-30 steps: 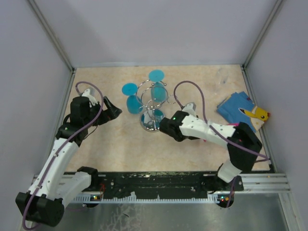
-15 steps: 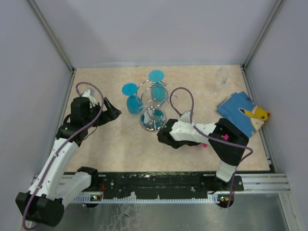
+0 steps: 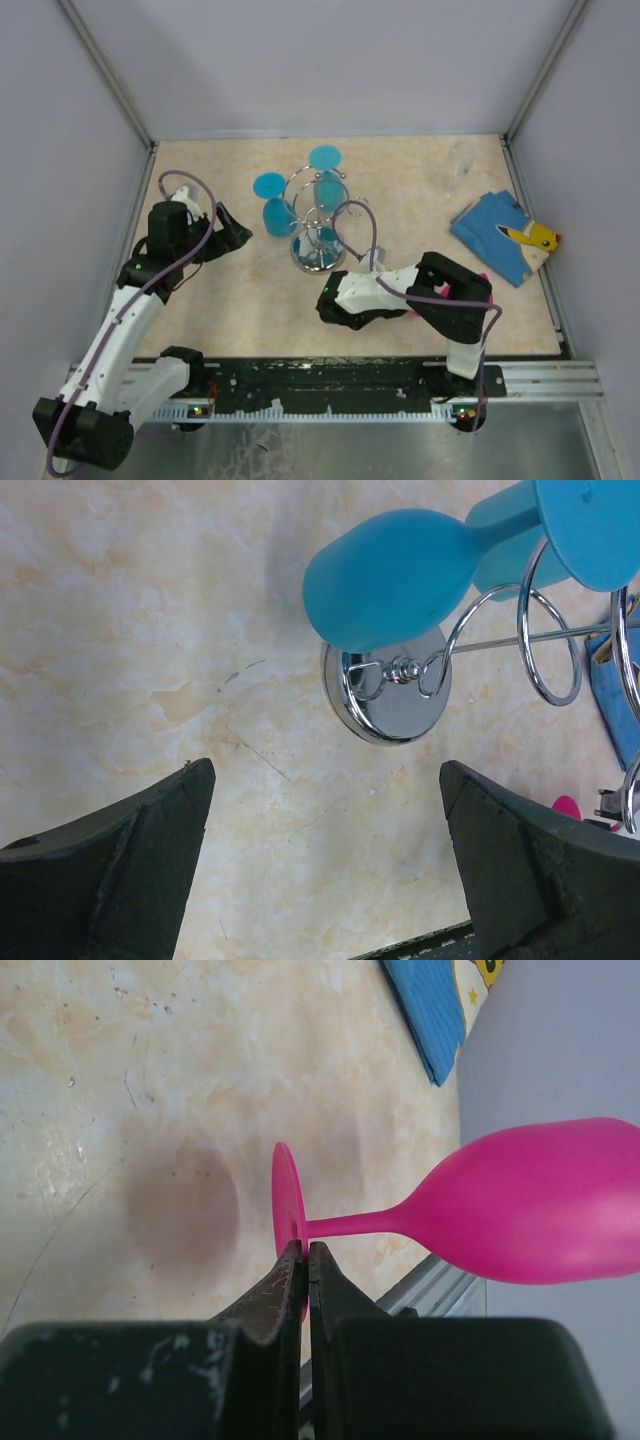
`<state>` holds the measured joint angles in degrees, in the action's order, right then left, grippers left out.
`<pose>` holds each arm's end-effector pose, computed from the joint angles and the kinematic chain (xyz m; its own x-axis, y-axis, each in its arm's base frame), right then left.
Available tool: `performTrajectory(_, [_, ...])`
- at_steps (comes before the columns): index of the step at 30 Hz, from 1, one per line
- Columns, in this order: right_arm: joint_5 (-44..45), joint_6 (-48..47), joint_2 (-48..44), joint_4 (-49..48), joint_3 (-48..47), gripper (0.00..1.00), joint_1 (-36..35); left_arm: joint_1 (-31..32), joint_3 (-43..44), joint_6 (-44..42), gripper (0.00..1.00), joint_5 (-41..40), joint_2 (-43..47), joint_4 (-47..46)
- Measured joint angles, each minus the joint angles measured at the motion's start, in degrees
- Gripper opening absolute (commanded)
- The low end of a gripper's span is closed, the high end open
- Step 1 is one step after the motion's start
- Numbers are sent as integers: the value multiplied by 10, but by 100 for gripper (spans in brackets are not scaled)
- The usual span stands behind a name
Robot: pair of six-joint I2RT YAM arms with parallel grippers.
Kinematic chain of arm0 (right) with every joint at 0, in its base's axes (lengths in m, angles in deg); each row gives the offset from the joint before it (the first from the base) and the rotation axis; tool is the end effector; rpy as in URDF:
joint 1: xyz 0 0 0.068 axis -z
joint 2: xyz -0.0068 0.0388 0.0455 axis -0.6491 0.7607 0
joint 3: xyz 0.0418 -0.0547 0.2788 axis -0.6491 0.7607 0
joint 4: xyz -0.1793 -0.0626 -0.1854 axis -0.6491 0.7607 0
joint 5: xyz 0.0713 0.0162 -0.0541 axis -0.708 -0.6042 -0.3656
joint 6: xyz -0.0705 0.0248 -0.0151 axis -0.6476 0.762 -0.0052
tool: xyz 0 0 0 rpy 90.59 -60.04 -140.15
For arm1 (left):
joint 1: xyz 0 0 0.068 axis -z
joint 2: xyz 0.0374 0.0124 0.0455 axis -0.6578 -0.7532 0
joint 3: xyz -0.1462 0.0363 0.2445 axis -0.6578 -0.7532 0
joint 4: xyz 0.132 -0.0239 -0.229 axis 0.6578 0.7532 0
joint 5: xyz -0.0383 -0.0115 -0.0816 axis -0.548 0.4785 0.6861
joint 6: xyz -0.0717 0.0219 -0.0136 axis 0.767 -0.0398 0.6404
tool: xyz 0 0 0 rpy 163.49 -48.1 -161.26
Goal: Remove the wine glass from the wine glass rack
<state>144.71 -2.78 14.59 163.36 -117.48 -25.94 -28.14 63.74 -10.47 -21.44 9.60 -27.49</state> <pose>0.1433 0.1960 0.1667 -0.7785 -0.3782 -0.5009 0.1615 0.6505 -0.7421 0.2088 -0.0561 0.3028 -0.6144 -0.3760 -0.6936 0.0111 0.8749 -0.4841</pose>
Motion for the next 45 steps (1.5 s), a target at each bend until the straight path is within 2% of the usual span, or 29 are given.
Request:
performTrajectory(7, [0,13,61,-2,0,0,-5,0,0,0,100,0,0,0])
performTrajectory(25, [-10,29,137,8,-17,0,-26,0,0,0,100,6,-4,-3])
performTrajectory(45, [-32,28,178,30,-33,0,-41,0,0,0,100,11,-5,-3])
